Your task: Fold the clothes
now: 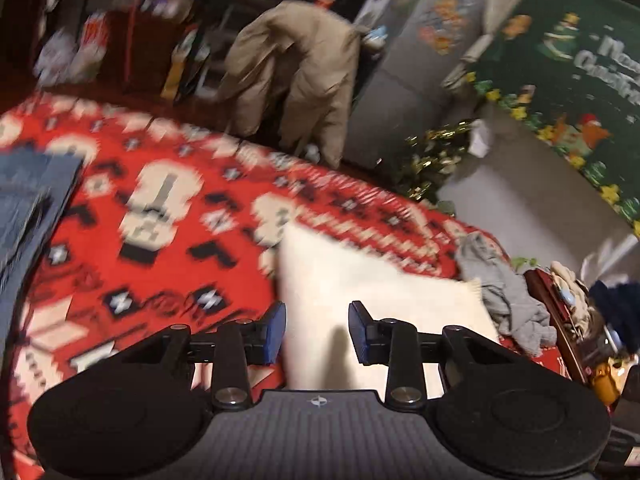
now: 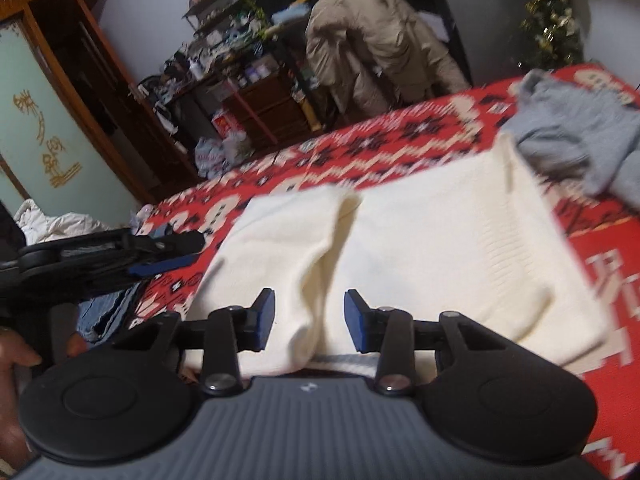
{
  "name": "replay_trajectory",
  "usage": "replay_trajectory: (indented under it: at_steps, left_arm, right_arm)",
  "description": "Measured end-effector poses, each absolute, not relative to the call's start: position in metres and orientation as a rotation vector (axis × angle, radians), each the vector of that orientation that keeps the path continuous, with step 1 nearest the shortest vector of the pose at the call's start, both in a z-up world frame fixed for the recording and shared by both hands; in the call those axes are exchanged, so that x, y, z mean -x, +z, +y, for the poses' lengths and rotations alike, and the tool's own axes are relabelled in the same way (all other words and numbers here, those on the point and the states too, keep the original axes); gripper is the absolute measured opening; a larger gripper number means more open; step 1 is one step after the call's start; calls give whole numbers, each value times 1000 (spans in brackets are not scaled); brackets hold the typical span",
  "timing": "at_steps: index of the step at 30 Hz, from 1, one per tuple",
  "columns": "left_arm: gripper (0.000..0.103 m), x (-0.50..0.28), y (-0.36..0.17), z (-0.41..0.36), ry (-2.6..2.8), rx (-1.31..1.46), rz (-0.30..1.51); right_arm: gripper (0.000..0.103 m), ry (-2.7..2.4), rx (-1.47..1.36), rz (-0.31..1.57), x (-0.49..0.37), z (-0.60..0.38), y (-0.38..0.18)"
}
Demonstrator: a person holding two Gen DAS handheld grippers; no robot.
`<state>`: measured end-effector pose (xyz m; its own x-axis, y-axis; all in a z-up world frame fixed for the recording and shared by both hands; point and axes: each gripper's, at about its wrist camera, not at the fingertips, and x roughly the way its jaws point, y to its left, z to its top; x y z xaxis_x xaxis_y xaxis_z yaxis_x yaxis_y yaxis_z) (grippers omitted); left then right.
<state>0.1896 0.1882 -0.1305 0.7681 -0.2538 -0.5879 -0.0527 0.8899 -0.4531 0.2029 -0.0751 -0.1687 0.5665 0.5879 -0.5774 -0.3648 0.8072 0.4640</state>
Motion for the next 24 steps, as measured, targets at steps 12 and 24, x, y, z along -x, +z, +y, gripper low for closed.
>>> replay_trajectory:
  at_steps: [12, 24]
  left_arm:
    - [11, -193, -137, 167, -156, 315, 710]
    - [11, -195, -133, 180, -186, 396, 660]
  right_arm:
    - [3, 545, -95, 809, -187, -54, -178]
    - [12, 536, -95, 747, -182, -62, -162]
